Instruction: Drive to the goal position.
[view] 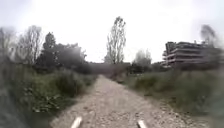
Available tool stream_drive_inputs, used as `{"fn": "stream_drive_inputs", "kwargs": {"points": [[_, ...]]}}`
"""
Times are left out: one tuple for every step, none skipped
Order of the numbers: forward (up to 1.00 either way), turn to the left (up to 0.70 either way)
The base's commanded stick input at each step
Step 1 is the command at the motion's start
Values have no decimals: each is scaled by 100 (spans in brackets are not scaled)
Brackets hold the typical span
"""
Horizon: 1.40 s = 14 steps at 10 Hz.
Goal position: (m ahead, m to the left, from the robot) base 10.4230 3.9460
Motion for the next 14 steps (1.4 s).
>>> {"fn": "stream_drive_inputs", "kwargs": {"points": [[100, 0], [100, 0], [100, 0], [100, 0], [100, 0], [100, 0], [100, 0], [100, 0], [100, 0], [100, 0], [100, 0], [100, 0], [100, 0], [100, 0]]}}
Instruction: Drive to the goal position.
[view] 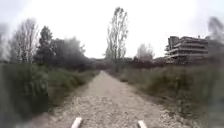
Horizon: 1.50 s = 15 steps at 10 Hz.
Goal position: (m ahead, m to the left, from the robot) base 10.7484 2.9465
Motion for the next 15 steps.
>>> {"fn": "stream_drive_inputs", "kwargs": {"points": [[100, 0], [100, 0], [100, 0], [100, 0], [100, 0], [100, 0], [100, 0], [100, 0], [100, 0], [100, 0], [100, 0], [100, 0], [100, 0], [100, 0], [100, 0]]}}
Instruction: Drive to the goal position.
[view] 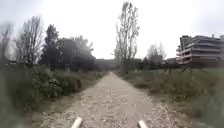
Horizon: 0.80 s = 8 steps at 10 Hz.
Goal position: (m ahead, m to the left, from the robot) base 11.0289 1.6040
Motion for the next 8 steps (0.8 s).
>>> {"fn": "stream_drive_inputs", "kwargs": {"points": [[100, 0], [100, 0], [100, 0], [100, -8], [100, -36], [100, -40], [100, -9], [100, 0]]}}
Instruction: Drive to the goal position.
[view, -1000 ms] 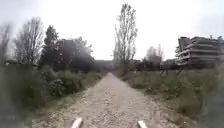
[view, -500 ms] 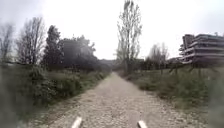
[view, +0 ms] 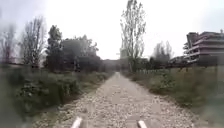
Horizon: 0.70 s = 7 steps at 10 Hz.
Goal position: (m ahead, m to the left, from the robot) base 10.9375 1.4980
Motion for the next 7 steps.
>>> {"fn": "stream_drive_inputs", "kwargs": {"points": [[100, 0], [100, 0], [100, 0], [100, 0], [100, -16], [100, -36], [100, -37]]}}
